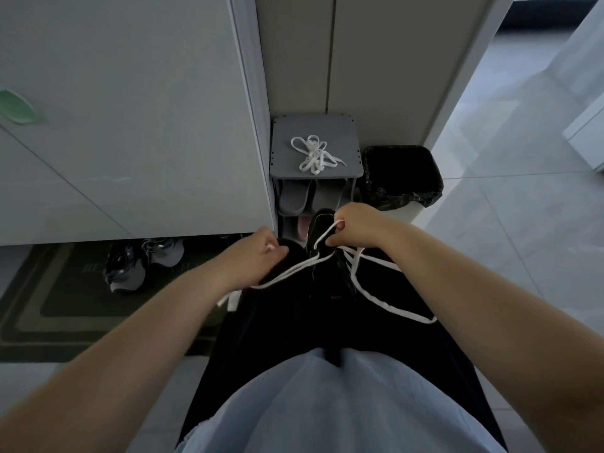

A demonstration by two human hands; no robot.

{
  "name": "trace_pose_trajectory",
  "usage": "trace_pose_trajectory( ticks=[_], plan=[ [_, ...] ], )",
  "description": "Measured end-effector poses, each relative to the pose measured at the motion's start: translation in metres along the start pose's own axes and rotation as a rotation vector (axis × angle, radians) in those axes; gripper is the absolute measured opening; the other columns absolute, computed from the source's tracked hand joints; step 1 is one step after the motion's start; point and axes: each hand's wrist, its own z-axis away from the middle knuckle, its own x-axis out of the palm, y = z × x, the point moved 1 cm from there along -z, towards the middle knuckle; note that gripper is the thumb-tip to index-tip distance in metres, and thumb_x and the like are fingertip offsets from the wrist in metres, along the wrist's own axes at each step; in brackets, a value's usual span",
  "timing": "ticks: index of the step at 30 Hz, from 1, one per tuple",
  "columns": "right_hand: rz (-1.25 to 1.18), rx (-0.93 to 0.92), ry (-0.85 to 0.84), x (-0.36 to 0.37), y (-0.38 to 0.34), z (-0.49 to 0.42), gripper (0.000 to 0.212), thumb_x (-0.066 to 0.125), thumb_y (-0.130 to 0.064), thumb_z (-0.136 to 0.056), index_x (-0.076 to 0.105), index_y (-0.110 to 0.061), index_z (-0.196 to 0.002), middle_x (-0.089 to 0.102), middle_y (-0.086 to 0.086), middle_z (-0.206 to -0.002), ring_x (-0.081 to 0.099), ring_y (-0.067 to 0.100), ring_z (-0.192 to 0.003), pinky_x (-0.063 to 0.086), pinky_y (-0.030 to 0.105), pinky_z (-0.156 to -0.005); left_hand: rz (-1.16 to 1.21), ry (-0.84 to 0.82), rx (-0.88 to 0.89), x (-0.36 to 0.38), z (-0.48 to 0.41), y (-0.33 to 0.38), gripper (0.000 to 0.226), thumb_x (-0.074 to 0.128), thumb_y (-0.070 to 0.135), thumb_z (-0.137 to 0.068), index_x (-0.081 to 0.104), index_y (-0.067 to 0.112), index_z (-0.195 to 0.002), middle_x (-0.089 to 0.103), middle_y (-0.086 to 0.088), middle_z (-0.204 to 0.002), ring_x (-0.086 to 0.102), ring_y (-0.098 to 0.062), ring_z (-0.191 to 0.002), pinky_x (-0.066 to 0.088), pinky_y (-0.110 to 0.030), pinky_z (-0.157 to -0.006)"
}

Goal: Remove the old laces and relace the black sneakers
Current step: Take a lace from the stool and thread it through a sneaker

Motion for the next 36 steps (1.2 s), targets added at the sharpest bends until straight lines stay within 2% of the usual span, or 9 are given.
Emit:
trace_pose_trajectory(
  ticks=[2,6,12,18,22,25,28,32,36],
  plan=[
    [0.021,0.001,-0.012,0.001,0.000,0.000,0.034,0.066,-0.030,-0.081,0.048,-0.006,-0.065,0.044,0.010,-0.066,0.047,0.024,-0.066,0.029,0.030,-0.051,-0.203,-0.020,0.038,0.019,-0.013,0.012,0.030,0.046,0.045,-0.093,0.055,0.016,-0.095,0.059,-0.003,-0.093,0.056,-0.019,-0.086,0.040,-0.029,-0.071],
    [0.058,0.014,-0.012,0.005,0.001,-0.004,0.032,0.068,-0.033,-0.081,0.054,-0.006,-0.070,0.048,0.007,-0.068,0.050,0.021,-0.066,0.032,0.028,-0.050,-0.524,-0.118,0.092,0.045,-0.028,0.027,0.029,0.045,0.044,-0.094,0.047,0.020,-0.077,0.056,-0.003,-0.089,0.053,-0.020,-0.085,0.040,-0.030,-0.072],
    [0.132,0.034,-0.020,0.012,0.008,-0.012,0.037,0.073,-0.038,-0.075,0.043,-0.019,-0.065,0.045,-0.003,-0.067,0.043,0.013,-0.059,0.034,0.028,-0.053,-0.374,-0.081,0.426,0.037,-0.014,0.028,0.031,0.045,0.033,-0.096,0.060,0.011,-0.080,0.045,0.006,-0.079,0.050,-0.013,-0.082,0.036,-0.026,-0.074],
    [0.001,-0.017,-0.023,0.011,0.020,-0.015,0.036,0.066,-0.031,-0.082,0.046,-0.011,-0.060,0.043,0.004,-0.060,0.042,0.017,-0.056,0.030,0.029,-0.052,0.269,-0.148,0.498,0.002,0.038,0.039,0.034,0.045,0.026,-0.096,0.058,0.025,-0.064,0.056,0.023,-0.115,0.051,0.010,-0.101,0.035,-0.003,-0.086],
    [-0.263,0.023,-0.066,-0.007,0.024,-0.001,0.033,0.060,-0.023,-0.086,0.047,-0.017,-0.056,0.048,-0.004,-0.058,0.045,0.010,-0.056,0.034,0.024,-0.056,0.676,0.011,0.355,-0.015,0.041,0.027,0.041,0.039,0.027,-0.091,0.070,0.020,-0.066,0.072,-0.002,-0.081,0.067,-0.020,-0.090,0.046,-0.031,-0.092],
    [-0.475,0.015,-0.155,-0.032,0.023,0.017,0.025,0.061,-0.020,-0.087,0.061,-0.018,-0.062,0.071,-0.004,-0.077,0.066,0.008,-0.079,0.046,0.020,-0.077,0.486,0.149,0.235,-0.007,0.030,0.020,0.046,0.043,0.020,-0.094,0.054,0.009,-0.050,0.060,-0.002,-0.051,0.059,-0.021,-0.057,0.050,-0.037,-0.073],
    [-0.551,-0.064,-0.107,-0.066,0.018,0.038,0.019,0.056,-0.018,-0.089,0.066,-0.011,-0.075,0.072,-0.001,-0.078,0.066,0.008,-0.078,0.046,0.021,-0.082,0.351,0.159,0.074,0.011,0.010,0.017,0.034,0.050,0.020,-0.090,0.042,0.012,-0.058,0.050,-0.004,-0.049,0.048,-0.017,-0.045,0.045,-0.033,-0.055],
    [-0.633,-0.164,-0.042,-0.100,0.001,0.058,0.018,0.056,-0.019,-0.090,0.064,-0.012,-0.076,0.068,-0.003,-0.074,0.064,0.006,-0.074,0.049,0.015,-0.077,-0.078,-0.023,-0.032,0.036,-0.010,0.021,0.031,0.052,0.041,-0.090,0.044,0.014,-0.100,0.050,0.004,-0.077,0.052,-0.018,-0.076,0.039,-0.028,-0.067],
    [-0.406,-0.089,-0.039,-0.081,-0.006,0.041,0.014,0.064,-0.021,-0.085,0.058,-0.016,-0.074,0.067,-0.008,-0.064,0.063,0.006,-0.064,0.049,0.023,-0.069,-0.391,-0.143,0.135,0.045,-0.012,0.029,0.031,0.047,0.039,-0.094,0.046,0.019,-0.071,0.047,0.005,-0.076,0.053,-0.020,-0.085,0.034,-0.028,-0.072]
  ],
)
